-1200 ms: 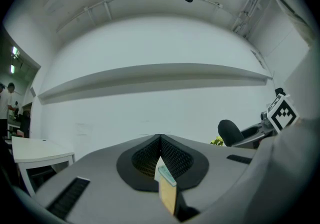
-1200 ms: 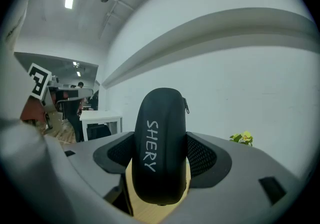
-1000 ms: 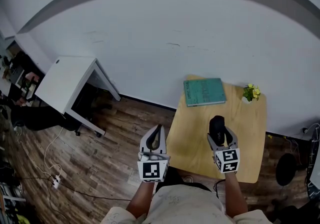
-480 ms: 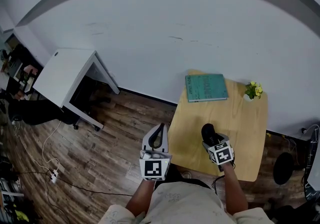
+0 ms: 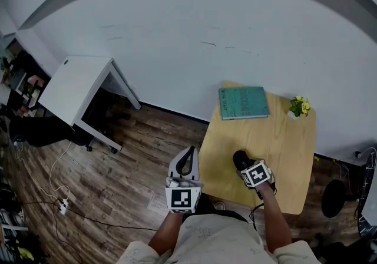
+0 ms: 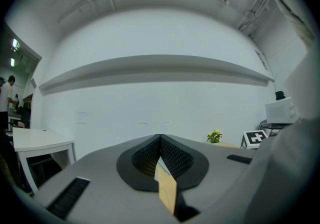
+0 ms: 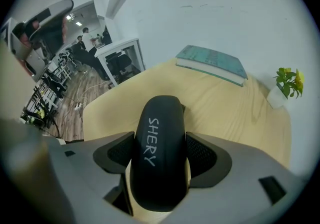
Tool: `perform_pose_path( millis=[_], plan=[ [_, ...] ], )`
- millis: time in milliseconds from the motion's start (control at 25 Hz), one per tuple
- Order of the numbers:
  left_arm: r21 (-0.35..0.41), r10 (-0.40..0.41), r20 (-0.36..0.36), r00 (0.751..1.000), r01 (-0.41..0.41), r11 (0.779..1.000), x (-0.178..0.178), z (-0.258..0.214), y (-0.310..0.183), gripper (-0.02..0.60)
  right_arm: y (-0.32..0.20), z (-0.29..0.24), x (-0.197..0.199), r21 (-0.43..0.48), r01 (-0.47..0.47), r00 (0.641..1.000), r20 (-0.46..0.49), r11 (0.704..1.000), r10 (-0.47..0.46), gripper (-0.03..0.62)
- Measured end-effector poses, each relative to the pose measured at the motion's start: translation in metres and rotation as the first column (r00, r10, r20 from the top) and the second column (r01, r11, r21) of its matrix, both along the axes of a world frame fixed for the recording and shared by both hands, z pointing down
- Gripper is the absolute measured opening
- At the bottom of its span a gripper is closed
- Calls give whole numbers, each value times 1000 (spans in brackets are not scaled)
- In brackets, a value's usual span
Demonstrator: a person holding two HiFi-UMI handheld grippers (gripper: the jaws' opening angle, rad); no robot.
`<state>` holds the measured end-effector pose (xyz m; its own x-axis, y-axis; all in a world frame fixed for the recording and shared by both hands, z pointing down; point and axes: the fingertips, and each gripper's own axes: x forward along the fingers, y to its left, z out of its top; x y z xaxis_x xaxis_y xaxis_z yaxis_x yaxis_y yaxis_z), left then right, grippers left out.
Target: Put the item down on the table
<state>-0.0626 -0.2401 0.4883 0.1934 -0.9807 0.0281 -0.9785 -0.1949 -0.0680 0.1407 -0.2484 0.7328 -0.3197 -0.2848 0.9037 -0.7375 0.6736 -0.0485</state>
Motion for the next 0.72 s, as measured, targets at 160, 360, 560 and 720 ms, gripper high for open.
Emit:
perform_pose_path(
  millis=[160,360,560,720],
  plan=[
    [9,1,1,1000,-1,1000,0,1,-2,8,1,0,-1,-30,3,1000,-9,1000,-4,334],
    [-1,-4,0,1000,4,1000,0,2,-1,8,4,-4,-4,-24,25,1000,-7,999,-25,334],
    [8,7,8,1000,-7,1000,3,-1,-2,8,0,-21,-6,26,5,999,54,1000,-7,345],
    [8,13,15,1000,-13,1000,7,-2,-2,8,-4,-43,-5,92,-14,993,117,996,4,347]
  ],
)
